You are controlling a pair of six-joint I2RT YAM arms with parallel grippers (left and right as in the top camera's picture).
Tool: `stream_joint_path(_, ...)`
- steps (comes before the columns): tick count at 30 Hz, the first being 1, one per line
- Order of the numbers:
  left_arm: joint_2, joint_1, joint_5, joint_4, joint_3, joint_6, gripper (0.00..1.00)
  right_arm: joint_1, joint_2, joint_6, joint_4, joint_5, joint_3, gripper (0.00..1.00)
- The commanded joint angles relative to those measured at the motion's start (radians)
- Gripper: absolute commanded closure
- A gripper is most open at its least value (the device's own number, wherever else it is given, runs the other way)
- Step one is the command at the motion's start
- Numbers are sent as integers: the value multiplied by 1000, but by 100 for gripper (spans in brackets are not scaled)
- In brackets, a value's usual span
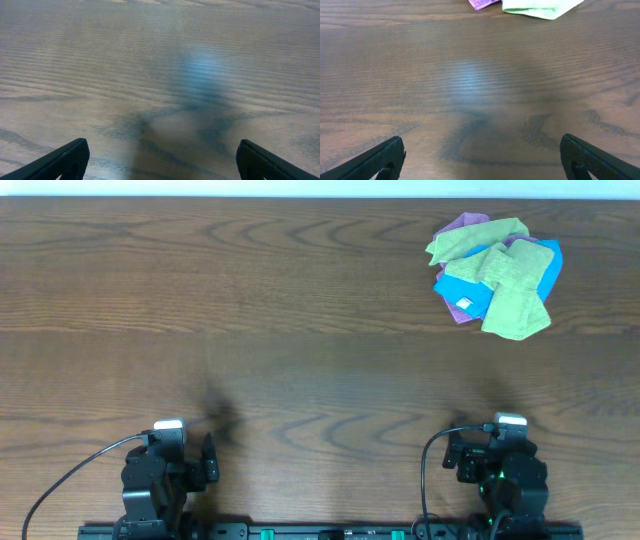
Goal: Fold the cloth
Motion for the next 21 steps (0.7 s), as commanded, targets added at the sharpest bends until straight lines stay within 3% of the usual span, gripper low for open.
stream_joint_path(1,-9,-3,-26,-63,-10,37,5,7,-11,16,0,17,-14,1)
stream_joint_path(16,-9,-3,-26,-63,-10,37,5,7,-8,22,5,9,-8,1)
stream_joint_path(21,-9,-3,-26,-63,-10,37,5,6,64,41,22,15,63,1)
